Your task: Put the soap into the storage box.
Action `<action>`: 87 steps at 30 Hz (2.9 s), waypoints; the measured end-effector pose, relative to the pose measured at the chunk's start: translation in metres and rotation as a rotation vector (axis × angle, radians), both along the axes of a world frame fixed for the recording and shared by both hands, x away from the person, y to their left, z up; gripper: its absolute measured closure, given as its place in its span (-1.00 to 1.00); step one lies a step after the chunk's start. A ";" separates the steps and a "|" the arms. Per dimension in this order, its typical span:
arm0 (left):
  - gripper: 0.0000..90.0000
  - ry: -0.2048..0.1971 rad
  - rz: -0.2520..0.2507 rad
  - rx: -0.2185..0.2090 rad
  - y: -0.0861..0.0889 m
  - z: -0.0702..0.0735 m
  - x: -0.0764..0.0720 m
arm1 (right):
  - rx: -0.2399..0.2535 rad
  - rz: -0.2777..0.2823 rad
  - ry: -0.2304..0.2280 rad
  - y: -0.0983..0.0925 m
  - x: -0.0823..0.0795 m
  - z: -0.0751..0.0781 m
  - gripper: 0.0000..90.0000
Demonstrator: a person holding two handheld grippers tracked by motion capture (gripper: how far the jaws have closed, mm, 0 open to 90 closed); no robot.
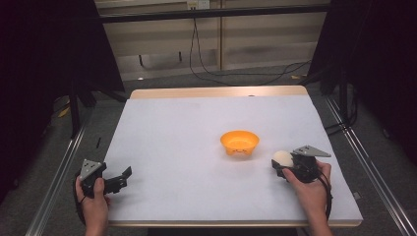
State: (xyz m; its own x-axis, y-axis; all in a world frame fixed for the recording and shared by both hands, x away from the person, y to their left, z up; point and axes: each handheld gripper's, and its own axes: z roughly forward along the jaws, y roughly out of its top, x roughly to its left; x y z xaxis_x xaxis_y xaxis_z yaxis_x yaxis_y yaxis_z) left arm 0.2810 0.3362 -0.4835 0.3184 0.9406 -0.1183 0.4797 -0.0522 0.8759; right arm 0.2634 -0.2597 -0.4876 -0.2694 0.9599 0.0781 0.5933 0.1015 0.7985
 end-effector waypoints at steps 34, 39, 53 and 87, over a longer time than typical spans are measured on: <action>-1.00 -0.007 0.001 0.000 0.001 0.000 -0.001 | -0.007 0.061 0.021 0.011 0.002 0.017 -0.49; -1.00 -0.007 0.001 -0.001 0.001 0.000 -0.001 | -0.012 0.071 0.025 0.014 0.004 0.021 -0.49; -1.00 -0.007 -0.002 -0.002 0.002 0.000 -0.001 | -0.013 0.079 0.028 0.018 0.011 0.039 -0.49; -1.00 -0.004 -0.004 -0.005 0.002 0.000 -0.001 | 0.005 0.113 0.002 0.046 0.028 0.060 -0.49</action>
